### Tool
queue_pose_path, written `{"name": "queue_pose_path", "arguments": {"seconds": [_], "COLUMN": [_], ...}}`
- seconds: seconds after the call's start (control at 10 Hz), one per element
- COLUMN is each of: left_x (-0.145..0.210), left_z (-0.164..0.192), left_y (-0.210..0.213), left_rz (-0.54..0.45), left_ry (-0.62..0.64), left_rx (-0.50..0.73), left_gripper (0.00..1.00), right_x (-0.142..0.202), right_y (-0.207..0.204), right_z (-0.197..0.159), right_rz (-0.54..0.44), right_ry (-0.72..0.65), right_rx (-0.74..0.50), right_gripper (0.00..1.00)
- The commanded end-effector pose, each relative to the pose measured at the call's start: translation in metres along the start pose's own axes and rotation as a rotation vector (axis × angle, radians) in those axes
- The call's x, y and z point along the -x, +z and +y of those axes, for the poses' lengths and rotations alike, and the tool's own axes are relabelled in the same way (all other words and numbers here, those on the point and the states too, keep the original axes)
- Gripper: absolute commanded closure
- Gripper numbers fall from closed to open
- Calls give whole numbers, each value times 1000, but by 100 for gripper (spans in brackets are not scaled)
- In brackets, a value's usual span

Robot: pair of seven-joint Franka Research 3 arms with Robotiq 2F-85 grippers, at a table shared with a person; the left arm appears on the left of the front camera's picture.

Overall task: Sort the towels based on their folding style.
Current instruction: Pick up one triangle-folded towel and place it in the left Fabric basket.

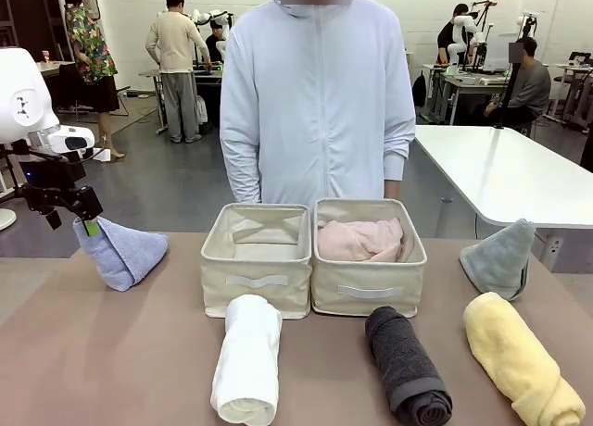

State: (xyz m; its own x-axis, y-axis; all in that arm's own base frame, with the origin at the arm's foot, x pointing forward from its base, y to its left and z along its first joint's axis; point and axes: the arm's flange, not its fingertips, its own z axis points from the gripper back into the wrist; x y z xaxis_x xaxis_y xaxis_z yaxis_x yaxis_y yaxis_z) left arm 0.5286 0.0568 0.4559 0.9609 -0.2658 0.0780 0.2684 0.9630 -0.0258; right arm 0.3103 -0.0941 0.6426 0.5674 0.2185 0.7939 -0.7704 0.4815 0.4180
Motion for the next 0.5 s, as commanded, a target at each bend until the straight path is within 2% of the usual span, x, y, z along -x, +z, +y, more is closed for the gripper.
{"name": "queue_pose_path", "arguments": {"seconds": [0.0,0.2,0.4], "left_x": [-11,-19,-24], "left_z": [-1,-11,-18], "left_y": [-10,-11,-13], "left_rz": [-46,-47,-34], "left_ry": [36,3,-10], "left_rx": [7,69,40], "left_gripper": [0,0,0], "right_x": [-3,-3,-3], "right_y": [-1,-1,-1], "right_z": [-1,-1,-1], "right_rz": [-20,-20,-20], "right_ry": [19,19,19], "right_rx": [-18,-18,-18], "right_gripper": [0,0,0]}}
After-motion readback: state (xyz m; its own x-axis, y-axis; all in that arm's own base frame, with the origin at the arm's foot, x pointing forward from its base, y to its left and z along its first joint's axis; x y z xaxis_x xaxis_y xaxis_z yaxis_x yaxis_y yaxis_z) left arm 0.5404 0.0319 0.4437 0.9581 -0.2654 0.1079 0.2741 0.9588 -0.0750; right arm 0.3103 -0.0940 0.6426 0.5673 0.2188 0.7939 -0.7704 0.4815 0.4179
